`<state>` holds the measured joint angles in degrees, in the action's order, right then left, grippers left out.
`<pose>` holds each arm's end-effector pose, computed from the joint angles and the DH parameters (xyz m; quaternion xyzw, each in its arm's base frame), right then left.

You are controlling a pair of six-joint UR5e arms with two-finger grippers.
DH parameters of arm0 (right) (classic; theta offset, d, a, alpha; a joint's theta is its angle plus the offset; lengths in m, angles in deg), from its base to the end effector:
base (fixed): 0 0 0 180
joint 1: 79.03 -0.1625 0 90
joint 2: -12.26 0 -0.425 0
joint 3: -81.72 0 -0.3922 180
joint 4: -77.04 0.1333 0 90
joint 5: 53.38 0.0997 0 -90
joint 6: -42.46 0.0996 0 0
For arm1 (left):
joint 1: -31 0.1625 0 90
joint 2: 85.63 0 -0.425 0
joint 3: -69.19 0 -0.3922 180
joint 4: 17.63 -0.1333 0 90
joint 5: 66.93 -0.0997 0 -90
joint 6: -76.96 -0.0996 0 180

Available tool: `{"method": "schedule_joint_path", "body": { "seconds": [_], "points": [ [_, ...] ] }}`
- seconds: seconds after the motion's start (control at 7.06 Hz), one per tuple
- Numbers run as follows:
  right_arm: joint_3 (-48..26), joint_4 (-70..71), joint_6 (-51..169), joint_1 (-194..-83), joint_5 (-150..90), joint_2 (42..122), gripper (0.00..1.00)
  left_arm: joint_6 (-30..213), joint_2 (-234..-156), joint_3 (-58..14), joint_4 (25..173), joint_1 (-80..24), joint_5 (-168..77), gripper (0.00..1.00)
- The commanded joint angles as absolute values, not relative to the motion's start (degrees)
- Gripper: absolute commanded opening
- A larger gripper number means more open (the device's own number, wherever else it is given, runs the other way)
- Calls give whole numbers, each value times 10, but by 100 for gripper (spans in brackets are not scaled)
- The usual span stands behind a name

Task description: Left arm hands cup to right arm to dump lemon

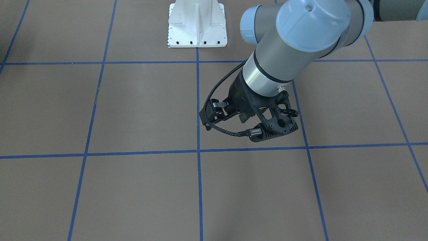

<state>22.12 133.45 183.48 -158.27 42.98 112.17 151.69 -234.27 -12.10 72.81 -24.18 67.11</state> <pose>0.0653 -0.3111 0.7116 0.1622 -0.7820 0.5259 0.2926 0.3666 -0.6393 0.0524 -0.0496 0.5180 -0.1363 0.8430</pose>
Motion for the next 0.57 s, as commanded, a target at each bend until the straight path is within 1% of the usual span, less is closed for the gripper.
{"method": "schedule_joint_path", "body": {
  "seconds": [0.0,0.14,0.42],
  "points": [
    [280,1340,1859,-1612,428,1077,0,1509,-2347,-121,728,-241,661,100],
    [311,1339,1860,-1615,427,1061,0,1508,-2348,-120,729,-240,656,100],
    [310,1353,1894,-1616,428,1054,0,1500,-2344,-120,728,-241,656,100]
  ]
}}
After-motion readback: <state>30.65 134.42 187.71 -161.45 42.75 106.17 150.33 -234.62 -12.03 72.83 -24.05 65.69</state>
